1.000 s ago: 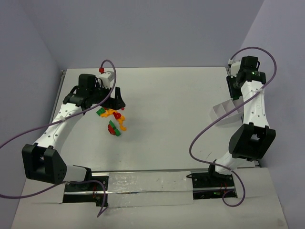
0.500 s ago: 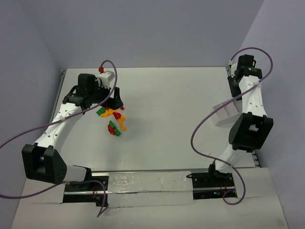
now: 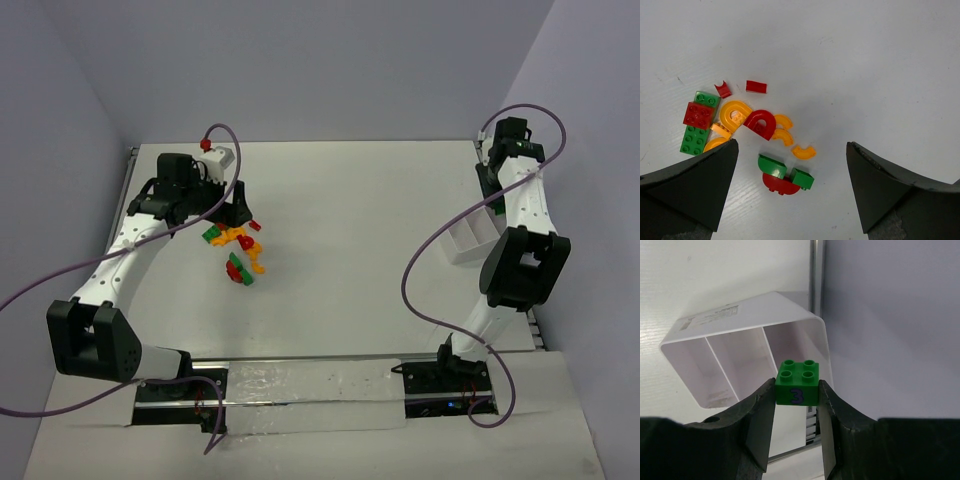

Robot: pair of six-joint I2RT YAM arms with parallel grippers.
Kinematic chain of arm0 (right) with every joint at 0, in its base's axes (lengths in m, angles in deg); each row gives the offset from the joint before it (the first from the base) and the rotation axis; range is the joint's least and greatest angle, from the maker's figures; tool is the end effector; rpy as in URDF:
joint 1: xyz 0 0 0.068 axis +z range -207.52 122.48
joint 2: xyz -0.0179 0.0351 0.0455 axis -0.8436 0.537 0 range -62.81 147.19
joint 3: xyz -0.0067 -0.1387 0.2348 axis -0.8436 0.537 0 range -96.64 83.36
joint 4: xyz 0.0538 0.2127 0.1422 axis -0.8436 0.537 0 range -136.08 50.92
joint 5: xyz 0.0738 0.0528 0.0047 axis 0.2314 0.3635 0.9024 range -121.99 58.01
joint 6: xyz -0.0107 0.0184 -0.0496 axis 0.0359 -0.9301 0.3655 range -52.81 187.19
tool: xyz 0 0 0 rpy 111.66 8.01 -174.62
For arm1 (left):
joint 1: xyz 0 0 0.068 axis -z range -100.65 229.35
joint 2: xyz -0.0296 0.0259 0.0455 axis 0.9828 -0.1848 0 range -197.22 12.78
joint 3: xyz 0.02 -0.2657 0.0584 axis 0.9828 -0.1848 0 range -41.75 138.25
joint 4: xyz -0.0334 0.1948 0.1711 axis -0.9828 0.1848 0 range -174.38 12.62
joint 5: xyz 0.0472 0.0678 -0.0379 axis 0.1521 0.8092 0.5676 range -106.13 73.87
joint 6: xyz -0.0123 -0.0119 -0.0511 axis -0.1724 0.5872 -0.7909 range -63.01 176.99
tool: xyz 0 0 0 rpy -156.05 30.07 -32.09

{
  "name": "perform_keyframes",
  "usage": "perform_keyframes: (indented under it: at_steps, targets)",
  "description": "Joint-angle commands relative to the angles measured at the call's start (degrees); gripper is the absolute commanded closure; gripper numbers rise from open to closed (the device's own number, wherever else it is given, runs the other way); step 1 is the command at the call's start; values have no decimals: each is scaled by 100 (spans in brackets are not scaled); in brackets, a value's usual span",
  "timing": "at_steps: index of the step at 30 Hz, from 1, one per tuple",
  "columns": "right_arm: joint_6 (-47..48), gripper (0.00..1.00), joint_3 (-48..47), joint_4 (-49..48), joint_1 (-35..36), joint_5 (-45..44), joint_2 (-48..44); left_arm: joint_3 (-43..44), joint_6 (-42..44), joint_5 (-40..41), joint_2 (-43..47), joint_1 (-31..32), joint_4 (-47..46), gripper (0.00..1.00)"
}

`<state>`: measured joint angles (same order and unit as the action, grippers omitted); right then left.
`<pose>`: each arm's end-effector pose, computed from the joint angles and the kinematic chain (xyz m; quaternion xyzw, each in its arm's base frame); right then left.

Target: Sort the legos into containers by color

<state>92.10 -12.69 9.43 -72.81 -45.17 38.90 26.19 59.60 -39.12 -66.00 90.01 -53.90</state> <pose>0.3602 -0.1068 0.3124 -0.0522 0.9611 -0.1894 0.1940 0.2929 -0.0692 0.3148 0.1847 0.8774 -0.2094 0.3901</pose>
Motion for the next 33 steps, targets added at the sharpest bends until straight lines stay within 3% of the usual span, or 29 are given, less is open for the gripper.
perform_keyframes:
  at_steps: [1,11,20,27,29,33]
  targets:
    - [-82,79,-183,-282,-36,-210,105,186,54,-168,13,-55,-140,1]
    - [-29,62,-310,-349,-36,-319,344,212,83,-247,-62,-111,-120,1]
    - [-17,30,-283,-387,-36,-360,305,224,112,-303,-58,-165,-64,1]
    - [-187,22,-589,3,43,121,-19,176,509,-417,73,-222,272,1]
    - [-275,12,-704,149,229,401,-289,-27,767,-397,226,-222,425,1]
    - [-506,7,-551,202,637,821,-695,-301,1070,-279,360,-222,722,7]
